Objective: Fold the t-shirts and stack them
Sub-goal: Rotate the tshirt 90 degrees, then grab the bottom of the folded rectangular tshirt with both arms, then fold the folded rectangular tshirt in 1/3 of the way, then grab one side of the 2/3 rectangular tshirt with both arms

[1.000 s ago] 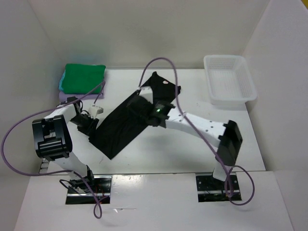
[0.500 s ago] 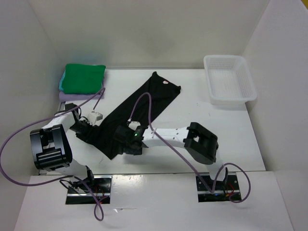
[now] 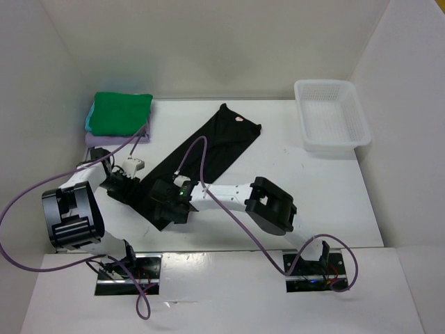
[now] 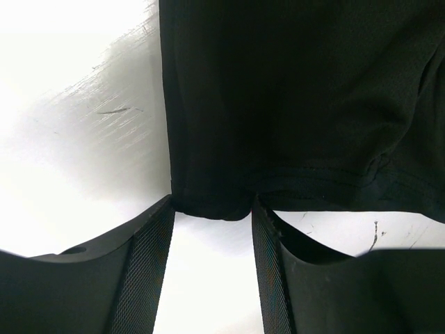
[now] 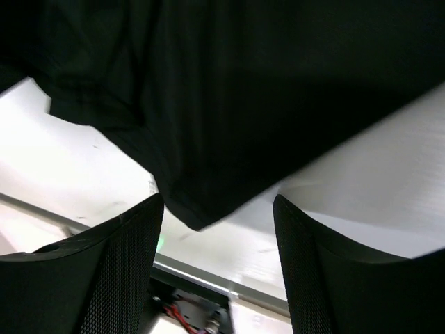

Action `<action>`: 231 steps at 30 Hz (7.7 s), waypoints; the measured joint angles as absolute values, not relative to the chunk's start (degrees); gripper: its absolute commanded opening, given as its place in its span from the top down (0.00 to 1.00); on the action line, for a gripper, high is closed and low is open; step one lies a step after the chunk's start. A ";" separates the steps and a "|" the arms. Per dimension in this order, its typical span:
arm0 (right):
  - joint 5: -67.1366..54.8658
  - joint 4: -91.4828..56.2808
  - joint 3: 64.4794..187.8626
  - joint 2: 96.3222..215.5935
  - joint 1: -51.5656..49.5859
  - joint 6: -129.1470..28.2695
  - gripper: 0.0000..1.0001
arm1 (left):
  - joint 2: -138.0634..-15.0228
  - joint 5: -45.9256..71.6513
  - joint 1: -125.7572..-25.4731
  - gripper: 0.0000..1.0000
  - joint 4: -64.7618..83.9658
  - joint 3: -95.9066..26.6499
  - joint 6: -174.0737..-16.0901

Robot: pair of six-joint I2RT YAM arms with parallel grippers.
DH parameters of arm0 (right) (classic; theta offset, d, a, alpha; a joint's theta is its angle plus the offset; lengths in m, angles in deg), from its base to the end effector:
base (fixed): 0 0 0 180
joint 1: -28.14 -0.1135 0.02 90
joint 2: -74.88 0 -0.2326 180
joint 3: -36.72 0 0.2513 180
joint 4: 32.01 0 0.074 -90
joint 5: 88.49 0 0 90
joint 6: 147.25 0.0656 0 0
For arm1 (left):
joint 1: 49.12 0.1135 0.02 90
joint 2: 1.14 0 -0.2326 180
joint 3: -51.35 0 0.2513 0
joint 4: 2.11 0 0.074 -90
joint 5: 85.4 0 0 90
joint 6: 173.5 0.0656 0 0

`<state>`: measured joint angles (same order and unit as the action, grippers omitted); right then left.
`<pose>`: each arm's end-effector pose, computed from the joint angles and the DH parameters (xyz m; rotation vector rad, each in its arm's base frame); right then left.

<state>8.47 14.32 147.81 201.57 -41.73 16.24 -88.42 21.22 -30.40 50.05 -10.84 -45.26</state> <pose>0.1680 0.4352 0.1097 0.1315 2.8076 0.6132 0.2587 0.0678 0.1058 0.5200 2.7534 -0.2104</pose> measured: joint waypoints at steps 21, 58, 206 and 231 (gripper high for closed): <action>-3.23 5.88 144.47 203.58 -37.64 20.76 1.00 | -87.50 22.56 -29.85 0.39 50.71 -11.89 -45.02; -0.63 13.03 80.84 136.28 -31.11 19.74 0.27 | -65.34 27.02 -60.51 0.00 59.82 -17.22 -23.49; -17.11 14.88 119.05 174.73 11.10 -31.47 0.34 | -106.00 10.14 -72.71 0.22 20.61 -32.76 -31.08; -19.86 7.37 105.61 172.74 1.24 -15.12 0.28 | -96.07 13.46 -82.72 0.34 42.45 -17.53 -8.98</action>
